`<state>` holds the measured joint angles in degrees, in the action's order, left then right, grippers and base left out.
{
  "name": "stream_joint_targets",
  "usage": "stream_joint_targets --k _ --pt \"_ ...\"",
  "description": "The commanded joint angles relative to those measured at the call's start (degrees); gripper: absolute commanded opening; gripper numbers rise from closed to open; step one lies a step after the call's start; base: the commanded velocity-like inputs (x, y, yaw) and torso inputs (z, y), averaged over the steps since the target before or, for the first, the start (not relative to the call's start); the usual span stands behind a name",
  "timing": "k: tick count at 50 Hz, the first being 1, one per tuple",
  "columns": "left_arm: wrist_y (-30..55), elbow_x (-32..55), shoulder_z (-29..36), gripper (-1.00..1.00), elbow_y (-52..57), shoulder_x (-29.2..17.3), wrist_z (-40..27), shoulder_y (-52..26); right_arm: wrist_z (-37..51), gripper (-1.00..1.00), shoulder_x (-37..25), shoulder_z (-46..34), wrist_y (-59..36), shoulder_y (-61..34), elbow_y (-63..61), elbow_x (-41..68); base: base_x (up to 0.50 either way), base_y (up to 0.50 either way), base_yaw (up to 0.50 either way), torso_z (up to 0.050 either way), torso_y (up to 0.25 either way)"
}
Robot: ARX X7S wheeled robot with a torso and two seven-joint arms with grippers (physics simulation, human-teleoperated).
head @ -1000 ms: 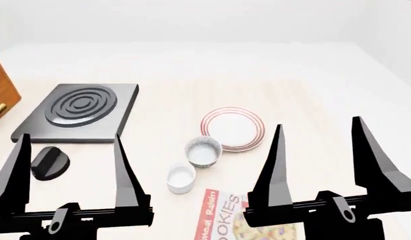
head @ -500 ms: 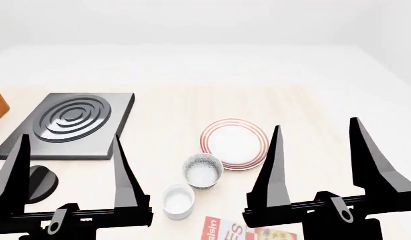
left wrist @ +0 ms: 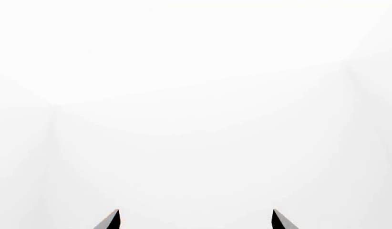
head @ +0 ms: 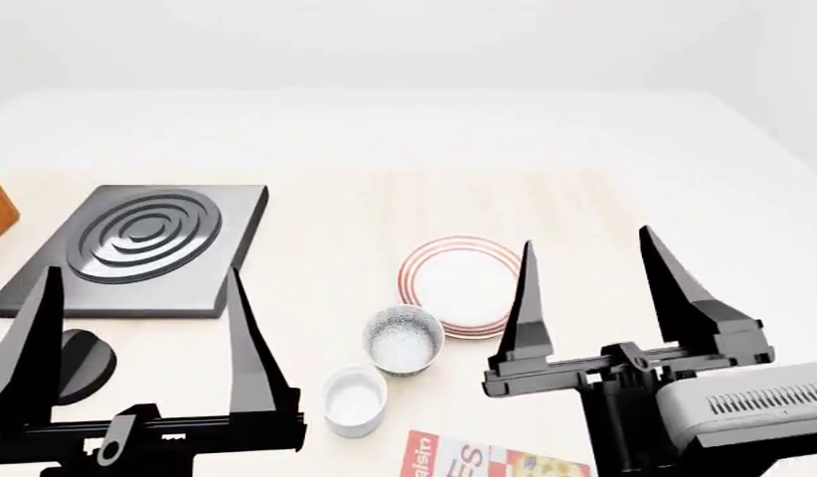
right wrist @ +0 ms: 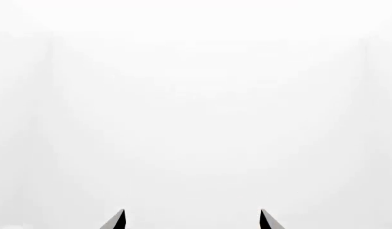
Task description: Pick the akita bowl between the plate and the ramekin and place it on the plate.
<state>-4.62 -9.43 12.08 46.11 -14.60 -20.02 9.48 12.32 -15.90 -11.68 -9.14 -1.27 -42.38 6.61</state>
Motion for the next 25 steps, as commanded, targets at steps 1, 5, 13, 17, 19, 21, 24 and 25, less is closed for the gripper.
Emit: stream_joint_targets --k 1,5,13,17,19,21,24,25 --pt "0.3 -0.11 -1.3 1.0 0.32 0.89 1.37 -0.1 -3.39 1.0 0.27 2.81 -9.37 -4.97 2.17 6.46 0.0 0.0 0.0 0.0 0.0" --pt "0.23 -0.3 -1.05 1.0 0.23 0.81 1.22 -0.03 -4.53 1.0 0.17 4.36 -14.17 -6.82 2.92 12.27 0.0 0.0 0.0 0.0 0.0" --pt "0.19 -0.45 -0.79 1.0 0.1 0.62 0.91 -0.02 -5.51 1.0 -0.58 2.89 -19.33 -11.17 5.88 14.23 0.0 0.0 0.0 0.0 0.0" --pt "0.25 -0.45 -0.63 1.0 0.03 0.53 0.82 -0.1 -5.83 1.0 -0.51 2.1 -21.91 -13.62 7.76 15.14 0.0 0.0 0.0 0.0 0.0" --pt "0.18 -0.51 -0.53 1.0 -0.09 0.49 0.74 -0.11 -6.04 1.0 -0.65 1.73 -22.52 -14.36 7.91 15.34 0.0 0.0 0.0 0.0 0.0" --pt "0.04 -0.54 -0.34 1.0 -0.34 0.45 0.68 -0.09 -6.11 1.0 -0.71 1.25 -23.33 -15.54 8.2 15.36 0.0 0.0 0.0 0.0 0.0" --pt "-0.1 -0.57 -0.17 1.0 -0.38 0.33 0.61 0.02 -6.15 1.0 -0.33 1.14 -24.86 -16.97 8.88 16.42 0.0 0.0 0.0 0.0 0.0" --pt "-0.1 -0.62 -0.16 1.0 -0.37 0.3 0.56 0.03 -6.17 1.0 -0.26 1.09 -25.02 -17.14 9.08 16.57 0.0 0.0 0.0 0.0 0.0"
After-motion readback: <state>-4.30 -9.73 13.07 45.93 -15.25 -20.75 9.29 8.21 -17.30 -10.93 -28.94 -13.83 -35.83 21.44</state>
